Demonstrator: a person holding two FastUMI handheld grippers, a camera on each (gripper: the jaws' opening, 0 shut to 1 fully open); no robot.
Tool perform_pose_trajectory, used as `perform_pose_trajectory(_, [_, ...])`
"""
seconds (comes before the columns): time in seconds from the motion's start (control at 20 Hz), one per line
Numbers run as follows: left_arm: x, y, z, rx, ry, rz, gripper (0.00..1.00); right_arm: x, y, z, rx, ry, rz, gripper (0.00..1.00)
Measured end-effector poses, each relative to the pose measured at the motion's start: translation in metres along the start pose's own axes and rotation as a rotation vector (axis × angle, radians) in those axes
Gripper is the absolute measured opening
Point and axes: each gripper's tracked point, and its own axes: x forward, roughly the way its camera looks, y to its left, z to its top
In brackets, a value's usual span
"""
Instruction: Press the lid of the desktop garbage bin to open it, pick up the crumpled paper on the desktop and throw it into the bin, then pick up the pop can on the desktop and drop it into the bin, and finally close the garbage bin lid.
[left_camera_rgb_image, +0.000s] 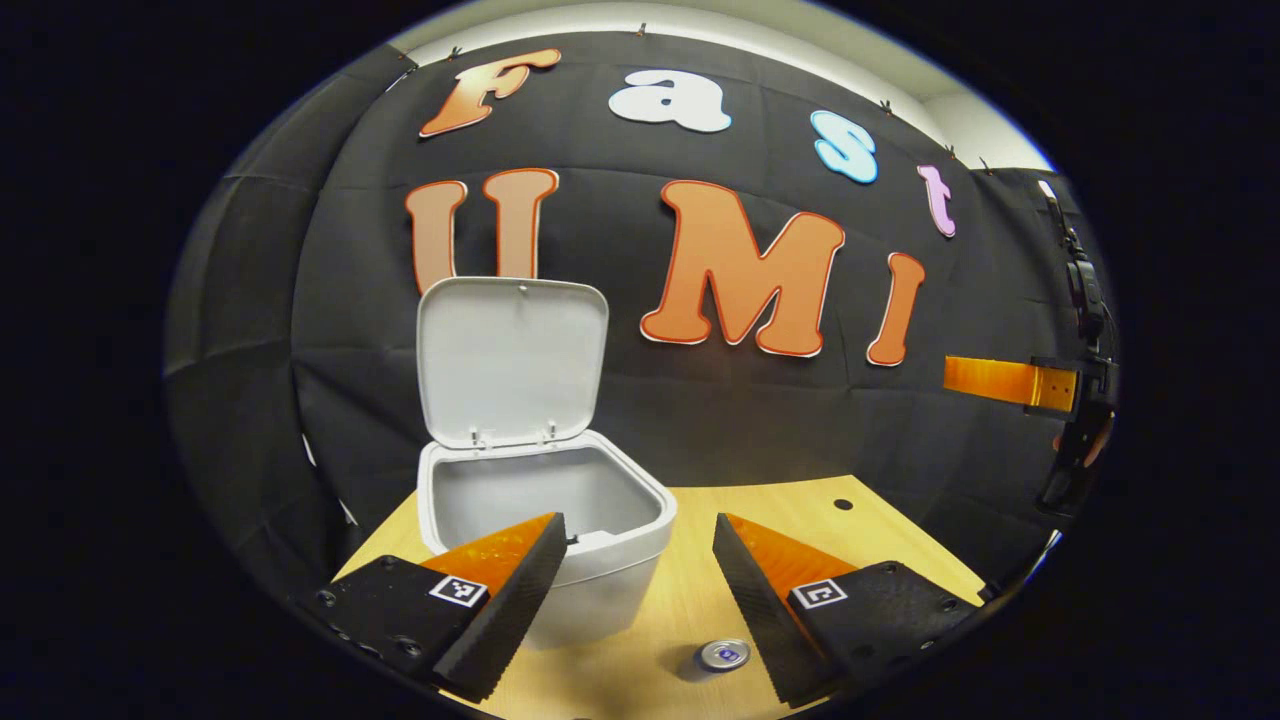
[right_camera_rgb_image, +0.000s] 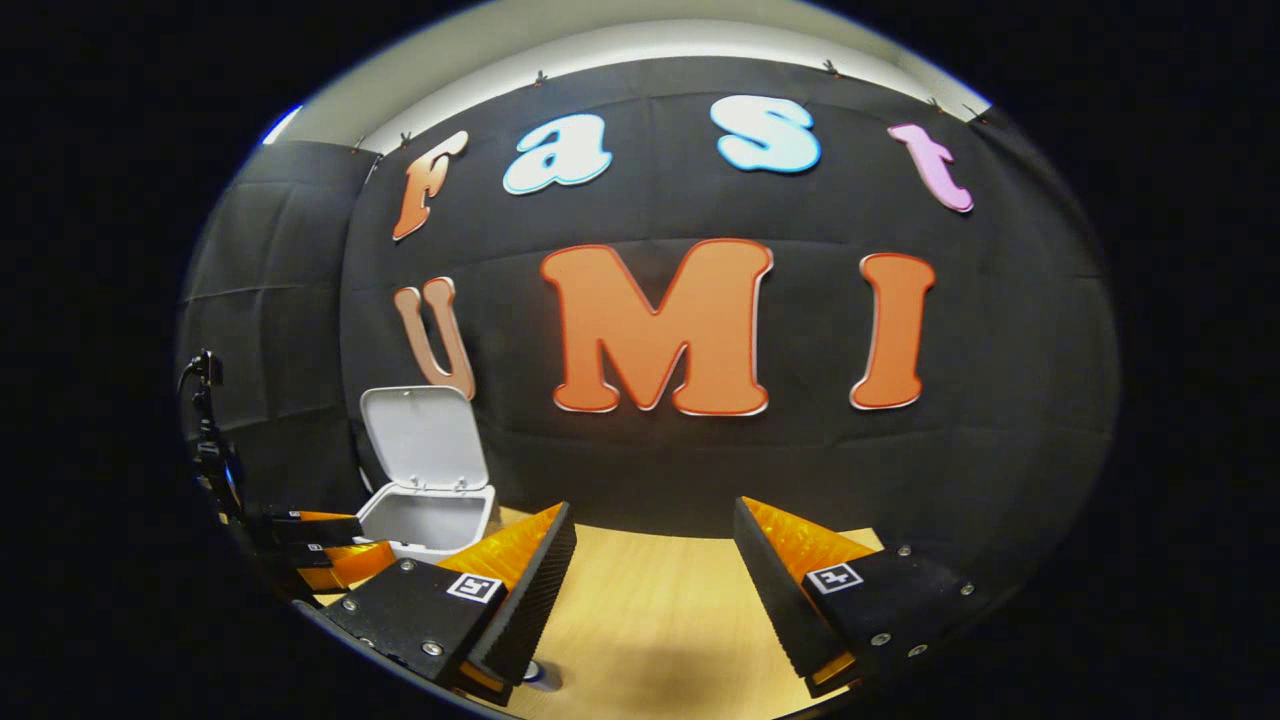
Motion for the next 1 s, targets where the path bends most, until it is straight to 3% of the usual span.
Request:
perform_pose_trajectory(0.15, [0.007,-0.022,-0.007,-0.003,-0.008,-0.048,0.94,-0.010,-0.022,-0.009,-0.016,-0.015,-0.081,0.95])
perform_pose_trajectory(0.45, [0.021,-0.055,-0.054,0.008,0.029,-0.154,0.94,-0.013,-0.043,-0.030,-0.001,0.034,-0.106,0.95])
perform_pose_trajectory(0.7, [0.035,-0.069,-0.133,0.050,0.174,-0.197,0.95,-0.011,-0.050,-0.047,0.004,0.078,-0.112,0.95])
perform_pose_trajectory(1.0, [0.047,-0.081,-0.193,0.047,0.300,-0.245,0.94,-0.013,-0.057,-0.074,0.025,0.161,-0.109,0.95])
